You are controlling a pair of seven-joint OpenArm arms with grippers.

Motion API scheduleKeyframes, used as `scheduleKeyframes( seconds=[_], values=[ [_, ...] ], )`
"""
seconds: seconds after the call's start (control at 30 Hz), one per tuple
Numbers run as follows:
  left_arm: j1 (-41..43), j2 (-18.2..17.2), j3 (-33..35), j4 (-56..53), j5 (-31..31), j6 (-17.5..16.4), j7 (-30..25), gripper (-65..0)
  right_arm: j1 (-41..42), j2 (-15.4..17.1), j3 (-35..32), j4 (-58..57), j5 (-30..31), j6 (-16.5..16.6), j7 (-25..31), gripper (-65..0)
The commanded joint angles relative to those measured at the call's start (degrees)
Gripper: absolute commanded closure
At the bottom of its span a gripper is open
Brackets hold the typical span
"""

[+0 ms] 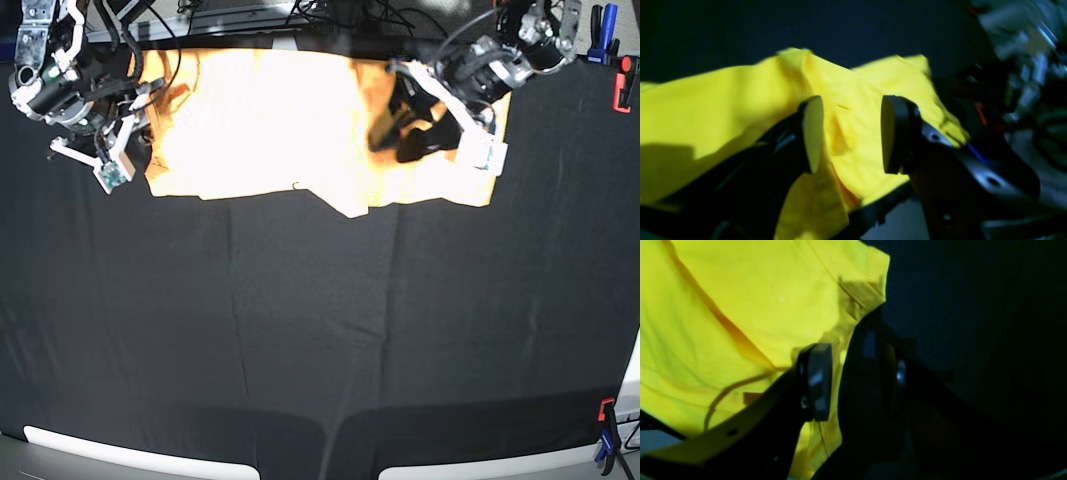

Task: Layout the t-shirt on the table in an organized manner, then fold the t-shirt properly
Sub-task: 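Move the left gripper inward along the strip and grasp it midway, then regrasp the strip end with the right gripper, both grippers holding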

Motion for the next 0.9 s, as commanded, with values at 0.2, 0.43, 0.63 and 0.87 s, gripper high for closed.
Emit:
scheduleKeyframes(
  seconds=[0.2, 0.43, 0.63, 0.87],
  values=[
    [-3.98, -0.37, -2.62, 0.94, 5.75, -0.46, -1.22, -25.8, 0.13, 0.83, 0.59, 0.92, 0.59, -0.02, -4.55, -23.1],
    [-5.49, -0.37, -12.37, 0.92, 10.49, -0.44, -1.11, -25.8, 0.17, 0.83, 10.05, 0.90, 14.56, 3.08, -5.18, -23.1],
    [-5.49, -0.37, -16.04, 0.90, 10.45, -0.42, -1.01, -25.8, 1.92, 3.56, 14.62, -4.22, 25.73, 4.81, -10.73, -23.1],
    [-5.49, -0.35, -15.98, 0.90, 10.25, -0.44, -1.01, -25.8, 6.01, 5.66, 14.36, -16.28, 36.70, 7.82, -13.20, -23.2]
  ],
)
